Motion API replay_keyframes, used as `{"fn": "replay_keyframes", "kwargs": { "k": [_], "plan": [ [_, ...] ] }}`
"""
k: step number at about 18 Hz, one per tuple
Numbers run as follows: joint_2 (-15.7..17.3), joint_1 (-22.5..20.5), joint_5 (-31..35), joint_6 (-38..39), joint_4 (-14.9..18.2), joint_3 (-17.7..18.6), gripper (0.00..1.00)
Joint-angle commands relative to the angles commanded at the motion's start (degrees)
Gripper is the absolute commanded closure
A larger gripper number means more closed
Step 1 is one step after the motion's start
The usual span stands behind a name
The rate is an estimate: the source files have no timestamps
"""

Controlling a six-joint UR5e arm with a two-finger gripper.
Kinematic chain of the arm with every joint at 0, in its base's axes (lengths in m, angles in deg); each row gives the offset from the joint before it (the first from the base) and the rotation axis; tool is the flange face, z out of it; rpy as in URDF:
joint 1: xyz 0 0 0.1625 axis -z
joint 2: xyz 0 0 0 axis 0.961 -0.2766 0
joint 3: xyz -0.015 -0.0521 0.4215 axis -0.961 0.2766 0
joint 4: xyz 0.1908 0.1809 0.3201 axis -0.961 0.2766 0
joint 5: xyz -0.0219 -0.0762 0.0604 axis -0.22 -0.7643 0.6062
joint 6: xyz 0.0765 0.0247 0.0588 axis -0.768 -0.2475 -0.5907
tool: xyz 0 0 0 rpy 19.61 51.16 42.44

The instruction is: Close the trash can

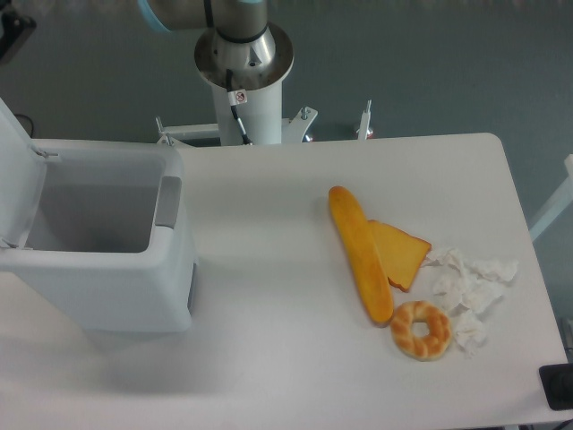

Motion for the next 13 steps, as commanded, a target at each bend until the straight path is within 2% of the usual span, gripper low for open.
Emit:
{"fn": "replay_keyframes", "kwargs": {
  "k": [8,13],
  "plan": [
    [-2.11,2.37,-0.44,-0.09,-0.09,-0.26,0.0],
    [-1.67,2.55,-2.9,0.26,0.0,-0.18,0.0]
  ]
}}
